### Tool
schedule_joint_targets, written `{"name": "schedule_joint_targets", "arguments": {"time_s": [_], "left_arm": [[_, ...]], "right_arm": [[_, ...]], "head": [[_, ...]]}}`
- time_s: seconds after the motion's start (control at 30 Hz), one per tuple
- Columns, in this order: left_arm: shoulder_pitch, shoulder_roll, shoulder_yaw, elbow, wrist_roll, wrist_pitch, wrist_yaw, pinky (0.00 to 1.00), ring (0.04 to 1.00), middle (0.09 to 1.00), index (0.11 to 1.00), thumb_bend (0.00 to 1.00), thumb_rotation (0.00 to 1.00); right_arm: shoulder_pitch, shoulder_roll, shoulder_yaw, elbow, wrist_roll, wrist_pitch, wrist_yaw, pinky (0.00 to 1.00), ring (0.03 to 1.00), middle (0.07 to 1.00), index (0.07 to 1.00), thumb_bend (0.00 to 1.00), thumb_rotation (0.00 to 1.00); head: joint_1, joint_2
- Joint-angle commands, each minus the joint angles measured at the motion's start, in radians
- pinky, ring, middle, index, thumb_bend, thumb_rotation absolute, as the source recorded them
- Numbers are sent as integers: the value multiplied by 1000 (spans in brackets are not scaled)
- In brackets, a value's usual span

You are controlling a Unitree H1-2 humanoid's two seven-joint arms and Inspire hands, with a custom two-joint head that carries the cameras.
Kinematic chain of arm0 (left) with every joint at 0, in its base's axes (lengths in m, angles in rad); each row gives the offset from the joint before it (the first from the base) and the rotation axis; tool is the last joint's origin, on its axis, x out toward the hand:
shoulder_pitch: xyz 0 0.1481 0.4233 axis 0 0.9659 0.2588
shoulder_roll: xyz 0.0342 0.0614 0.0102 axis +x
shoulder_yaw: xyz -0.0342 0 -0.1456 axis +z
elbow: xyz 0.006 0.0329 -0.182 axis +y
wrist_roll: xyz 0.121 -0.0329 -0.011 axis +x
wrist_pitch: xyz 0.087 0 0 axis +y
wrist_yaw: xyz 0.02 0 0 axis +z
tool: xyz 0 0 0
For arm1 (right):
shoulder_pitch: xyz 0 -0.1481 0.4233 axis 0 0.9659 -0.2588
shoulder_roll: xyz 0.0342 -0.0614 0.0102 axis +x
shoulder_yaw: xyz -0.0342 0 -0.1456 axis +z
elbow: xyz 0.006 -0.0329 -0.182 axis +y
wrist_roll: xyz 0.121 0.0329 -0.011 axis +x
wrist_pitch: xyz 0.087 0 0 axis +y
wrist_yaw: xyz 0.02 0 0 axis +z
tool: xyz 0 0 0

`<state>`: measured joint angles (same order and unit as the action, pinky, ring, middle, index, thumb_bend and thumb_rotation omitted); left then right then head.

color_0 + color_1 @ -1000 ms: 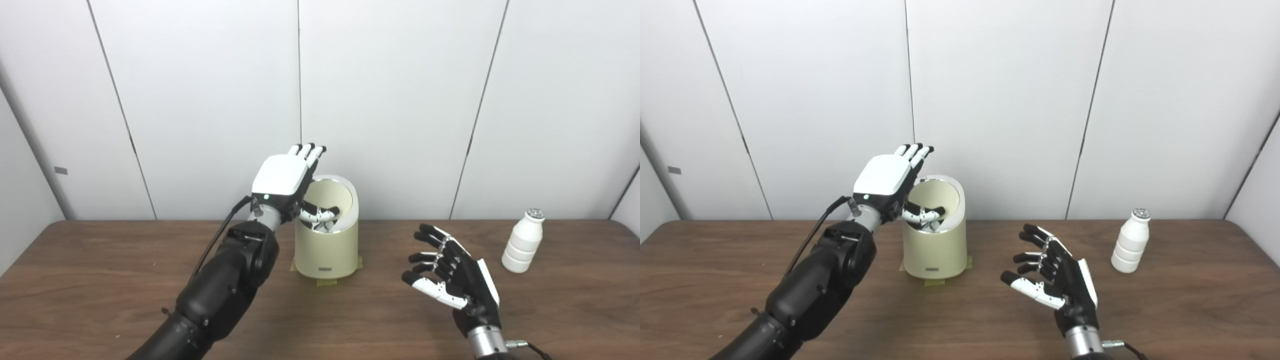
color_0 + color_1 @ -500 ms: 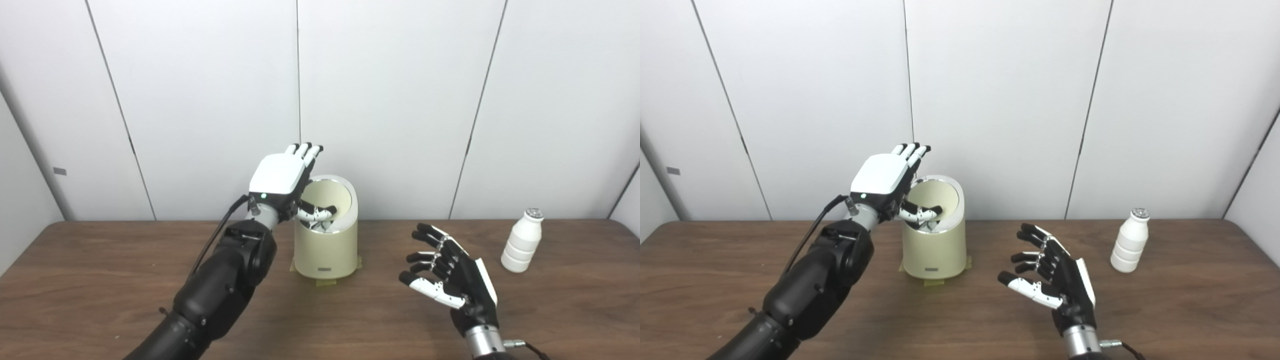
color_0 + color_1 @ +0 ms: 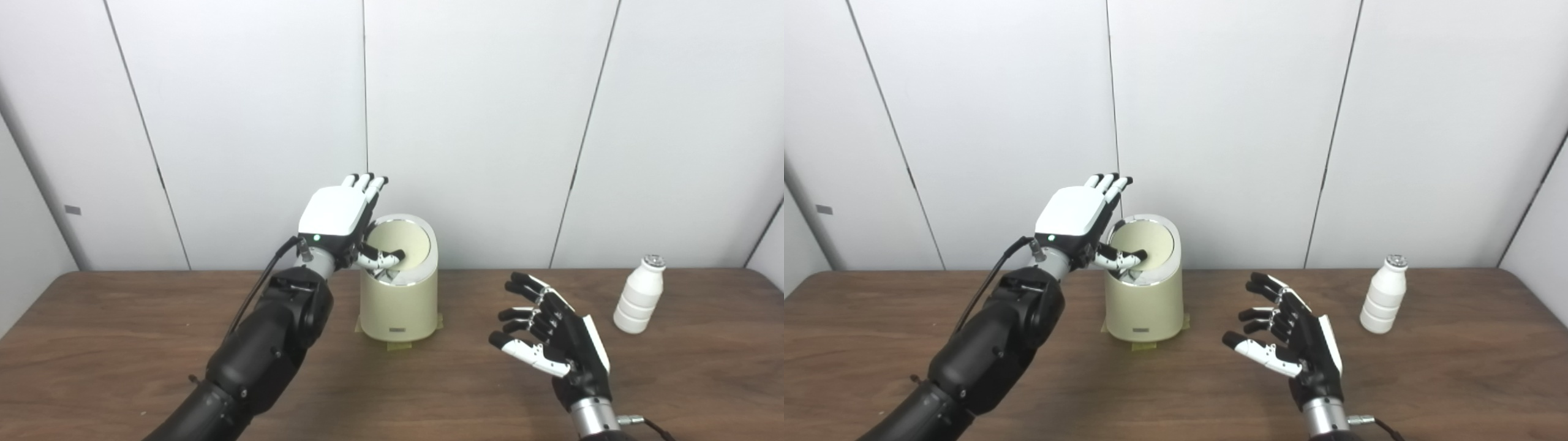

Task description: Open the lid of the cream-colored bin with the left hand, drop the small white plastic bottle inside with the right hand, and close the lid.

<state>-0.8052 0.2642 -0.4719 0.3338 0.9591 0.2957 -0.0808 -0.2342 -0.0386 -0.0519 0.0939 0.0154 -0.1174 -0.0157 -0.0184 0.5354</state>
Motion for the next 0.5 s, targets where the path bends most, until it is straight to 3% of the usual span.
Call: {"name": "schedule_joint_targets", "arguments": {"time_s": [0.0,0.47], "left_arm": [[-17,34,3,1,38,37,-22,863,999,1000,999,762,0],[-3,28,-33,19,56,12,-35,784,974,997,993,818,2]], "right_arm": [[-44,-1,3,-39,-2,-8,-1,483,574,768,757,795,225],[-43,-1,3,-57,-4,13,0,481,572,765,758,788,225]], "head": [[1,4],[2,14]]}}
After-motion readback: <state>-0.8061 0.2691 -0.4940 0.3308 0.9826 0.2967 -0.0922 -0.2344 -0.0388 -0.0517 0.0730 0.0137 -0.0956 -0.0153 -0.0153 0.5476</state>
